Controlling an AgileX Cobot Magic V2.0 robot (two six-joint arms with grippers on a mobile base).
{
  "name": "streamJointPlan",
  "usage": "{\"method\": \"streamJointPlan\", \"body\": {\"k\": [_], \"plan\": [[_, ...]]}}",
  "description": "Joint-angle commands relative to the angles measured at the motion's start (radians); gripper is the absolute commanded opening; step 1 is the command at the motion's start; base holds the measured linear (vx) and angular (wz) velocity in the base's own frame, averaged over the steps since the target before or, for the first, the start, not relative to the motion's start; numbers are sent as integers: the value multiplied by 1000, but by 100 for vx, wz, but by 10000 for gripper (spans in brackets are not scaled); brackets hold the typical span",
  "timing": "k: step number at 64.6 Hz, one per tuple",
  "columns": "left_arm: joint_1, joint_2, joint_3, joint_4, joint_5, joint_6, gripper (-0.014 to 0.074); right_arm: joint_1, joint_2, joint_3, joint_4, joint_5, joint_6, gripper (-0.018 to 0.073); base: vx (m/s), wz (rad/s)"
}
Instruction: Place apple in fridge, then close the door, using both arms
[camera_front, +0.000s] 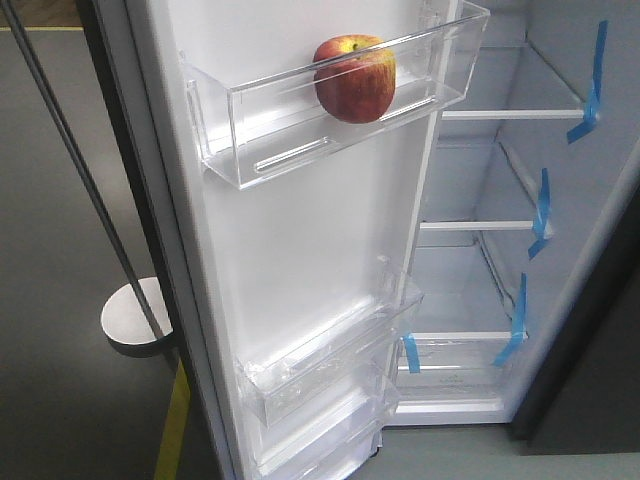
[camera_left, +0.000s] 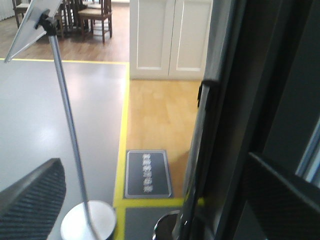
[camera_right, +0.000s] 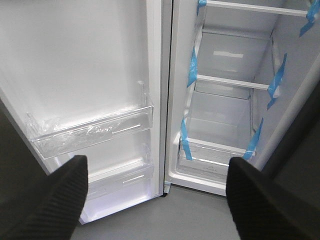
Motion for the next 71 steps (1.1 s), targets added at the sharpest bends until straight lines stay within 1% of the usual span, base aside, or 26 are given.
{"method": "streamJointPlan", "body": {"k": [1, 11, 18, 25, 34, 48, 54, 64, 71], "plan": [[-9, 65, -75, -3, -138, -37, 675, -4, 12, -21, -12, -61, -5, 544, 0, 0], [-9, 264, -213, -10, -139, -51, 619, -4, 12, -21, -12, -61, -5, 544, 0, 0], [-9, 412, -316, -4, -156, -115, 604, -4, 12, -21, -12, -61, -5, 544, 0, 0], [-9, 543, -408, -4, -160, -153, 601, -4, 12, -21, -12, -61, -5, 544, 0, 0], [-9, 675, -522, -10, -153, -153, 598, -4, 12, -21, -12, -61, -5, 544, 0, 0], [-13, 820, -672, -10, -148, -153, 594, -4, 12, -21, -12, -61, -5, 544, 0, 0], [-42, 867, -721, -10, -141, -147, 594, -4, 12, -21, -12, -61, -5, 544, 0, 0], [-113, 908, -801, -10, -98, -131, 594, -4, 12, -21, -12, -61, -5, 544, 0, 0], [-157, 912, -828, -10, -91, -96, 594, -4, 12, -21, -12, -61, -5, 544, 0, 0]]}}
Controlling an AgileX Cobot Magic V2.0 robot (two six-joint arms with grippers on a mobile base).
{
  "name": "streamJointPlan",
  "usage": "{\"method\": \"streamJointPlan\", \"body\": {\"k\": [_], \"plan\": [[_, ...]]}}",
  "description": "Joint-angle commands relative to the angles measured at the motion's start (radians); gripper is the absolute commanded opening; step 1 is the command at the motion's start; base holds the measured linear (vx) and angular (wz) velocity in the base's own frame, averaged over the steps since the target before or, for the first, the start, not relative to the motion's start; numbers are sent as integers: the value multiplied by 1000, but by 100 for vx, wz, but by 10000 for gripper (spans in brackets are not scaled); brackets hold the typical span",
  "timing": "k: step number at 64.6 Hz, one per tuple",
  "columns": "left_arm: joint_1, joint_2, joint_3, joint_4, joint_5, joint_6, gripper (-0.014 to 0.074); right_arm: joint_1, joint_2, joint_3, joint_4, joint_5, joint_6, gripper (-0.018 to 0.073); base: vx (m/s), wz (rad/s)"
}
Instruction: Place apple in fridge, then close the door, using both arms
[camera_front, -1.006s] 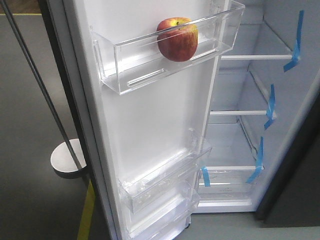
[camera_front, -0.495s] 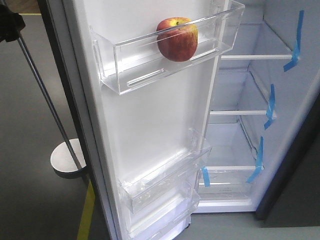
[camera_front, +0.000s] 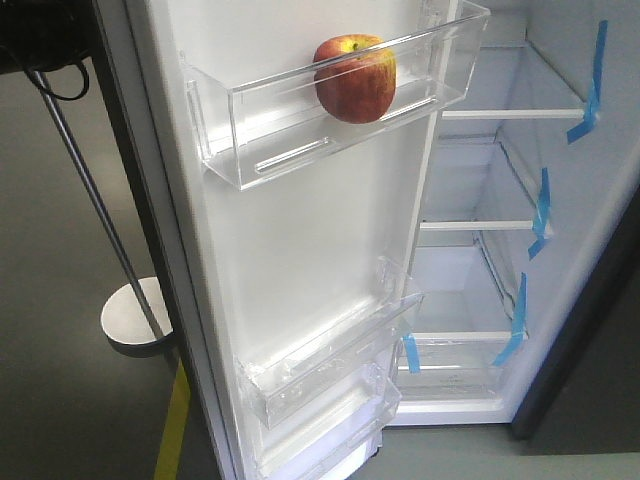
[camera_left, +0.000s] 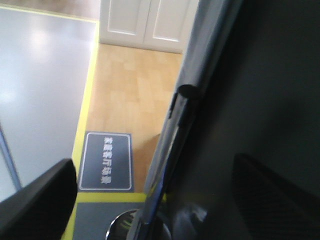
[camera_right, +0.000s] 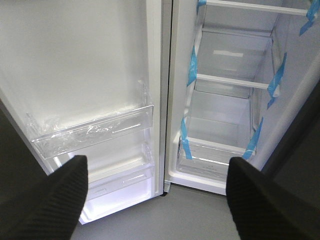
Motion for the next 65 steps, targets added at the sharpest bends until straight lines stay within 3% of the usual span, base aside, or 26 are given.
{"method": "streamJointPlan", "body": {"k": [1, 12, 24, 36, 49, 65], "plan": [[-45, -44, -56, -10, -51, 37, 594, -4, 12, -21, -12, -63, -5, 544, 0, 0], [-135, -42, -57, -10, -9, 95, 594, -4, 12, -21, -12, -63, -5, 544, 0, 0], [-284, -42, -57, -10, 20, 172, 594, -4, 12, -21, -12, -63, -5, 544, 0, 0], [-425, -38, -57, -10, -20, 172, 594, -4, 12, -21, -12, -63, -5, 544, 0, 0], [-522, -28, -57, -10, -108, 172, 594, -4, 12, -21, -12, -63, -5, 544, 0, 0], [-595, 18, -57, -10, -222, 174, 594, -4, 12, -21, -12, -63, -5, 544, 0, 0]]}}
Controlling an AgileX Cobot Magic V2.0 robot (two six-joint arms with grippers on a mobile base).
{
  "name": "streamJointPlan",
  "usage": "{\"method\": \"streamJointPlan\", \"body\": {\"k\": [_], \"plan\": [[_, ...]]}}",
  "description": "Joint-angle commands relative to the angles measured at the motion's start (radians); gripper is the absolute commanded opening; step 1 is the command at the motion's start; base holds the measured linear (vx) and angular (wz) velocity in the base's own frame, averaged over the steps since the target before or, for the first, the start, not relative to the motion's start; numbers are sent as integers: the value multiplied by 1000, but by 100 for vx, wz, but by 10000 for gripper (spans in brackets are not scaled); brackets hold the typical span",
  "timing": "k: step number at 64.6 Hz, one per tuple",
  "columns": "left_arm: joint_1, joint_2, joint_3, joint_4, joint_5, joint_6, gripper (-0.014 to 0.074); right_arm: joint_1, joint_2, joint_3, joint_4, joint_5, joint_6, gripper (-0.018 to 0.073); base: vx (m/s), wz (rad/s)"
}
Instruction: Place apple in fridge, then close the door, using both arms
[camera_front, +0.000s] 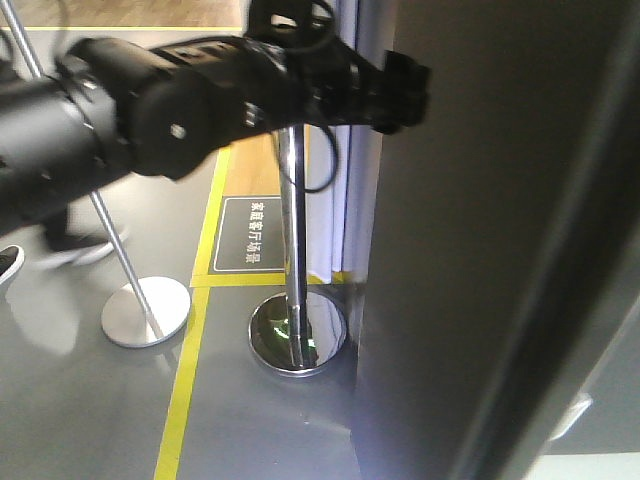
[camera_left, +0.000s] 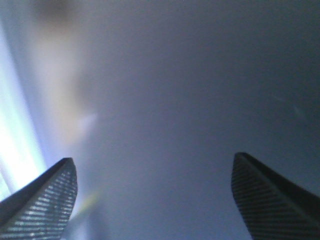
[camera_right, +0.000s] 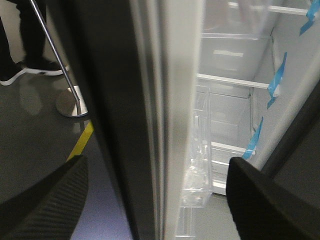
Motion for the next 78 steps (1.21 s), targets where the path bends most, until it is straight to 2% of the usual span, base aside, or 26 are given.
{"method": "streamJointPlan", "body": {"k": [1, 6, 13, 35, 48, 62, 70, 78], "plan": [[-27, -19, -36, -8, -132, 2, 594, -4, 12, -21, -12, -64, -5, 544, 0, 0], [-43, 5, -38, -8, -174, 1, 594, -4, 12, -21, -12, -64, -5, 544, 0, 0], [-62, 63, -91, -8, -177, 1, 594, -4, 12, -21, -12, -64, -5, 544, 0, 0], [-117, 256, -391, -8, -45, -2, 594, -4, 12, -21, -12, -64, -5, 544, 0, 0], [-119, 271, -431, -8, 8, -4, 594, -4, 12, -21, -12, -64, -5, 544, 0, 0], [-114, 209, -430, -8, 144, -8, 594, -4, 12, -21, -12, -64, -5, 544, 0, 0], [-86, 163, -430, 12, 264, -7, 594, -4, 12, -21, -12, -64, -5, 544, 0, 0], [-40, 117, -430, -1, 362, -7, 594, -4, 12, -21, -12, -64, -5, 544, 0, 0]]}}
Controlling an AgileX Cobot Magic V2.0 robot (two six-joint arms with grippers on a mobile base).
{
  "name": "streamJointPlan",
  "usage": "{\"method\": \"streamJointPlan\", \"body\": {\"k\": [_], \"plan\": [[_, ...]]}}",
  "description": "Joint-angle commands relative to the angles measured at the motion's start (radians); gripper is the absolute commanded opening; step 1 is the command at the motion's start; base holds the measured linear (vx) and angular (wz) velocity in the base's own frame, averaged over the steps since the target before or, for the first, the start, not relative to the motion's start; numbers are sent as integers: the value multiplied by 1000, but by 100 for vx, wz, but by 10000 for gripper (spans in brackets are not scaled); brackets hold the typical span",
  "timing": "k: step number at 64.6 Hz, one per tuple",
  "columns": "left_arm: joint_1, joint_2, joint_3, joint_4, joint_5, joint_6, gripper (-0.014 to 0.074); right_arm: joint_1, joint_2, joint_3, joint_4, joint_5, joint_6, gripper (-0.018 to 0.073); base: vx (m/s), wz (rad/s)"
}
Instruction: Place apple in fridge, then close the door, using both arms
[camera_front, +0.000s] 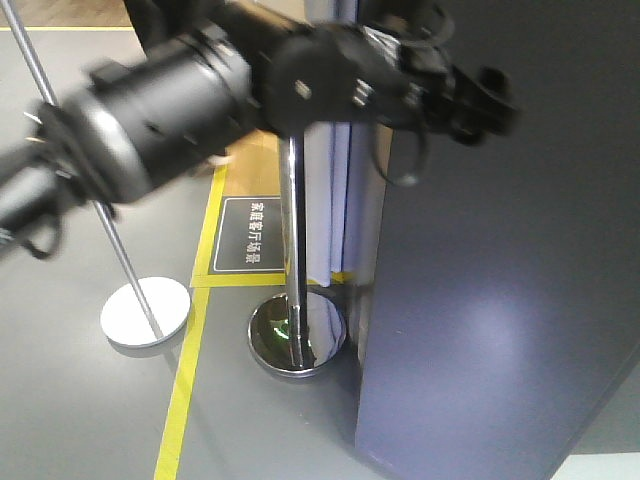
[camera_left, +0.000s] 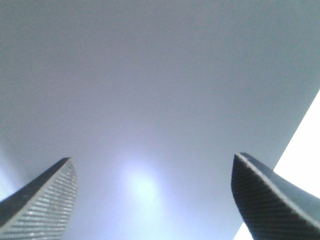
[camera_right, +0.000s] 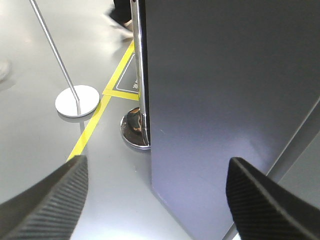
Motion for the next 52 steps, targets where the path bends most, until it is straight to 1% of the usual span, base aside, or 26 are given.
{"method": "streamJointPlan", "body": {"k": [1, 13, 19, 23, 30, 42, 46, 52], "plan": [[35, -97, -35, -5, 22, -7, 594, -4, 12, -21, -12, -64, -5, 544, 0, 0], [76, -165, -29, 7, 133, 10, 594, -4, 12, -21, -12, -64, -5, 544, 0, 0], [96, -222, 33, 6, 129, 32, 594, -4, 12, -21, -12, -64, -5, 544, 0, 0], [110, -271, 108, 3, 114, 35, 594, -4, 12, -21, -12, -64, -5, 544, 0, 0], [129, -378, 286, 3, 44, 35, 594, -4, 12, -21, -12, -64, -5, 544, 0, 0], [133, -611, 610, 3, -182, 35, 594, -4, 12, -21, -12, -64, -5, 544, 0, 0], [133, -676, 684, -5, -214, 35, 594, -4, 12, -21, -12, -64, -5, 544, 0, 0], [133, -748, 770, -6, -210, 23, 594, -4, 12, -21, -12, -64, -5, 544, 0, 0]]}}
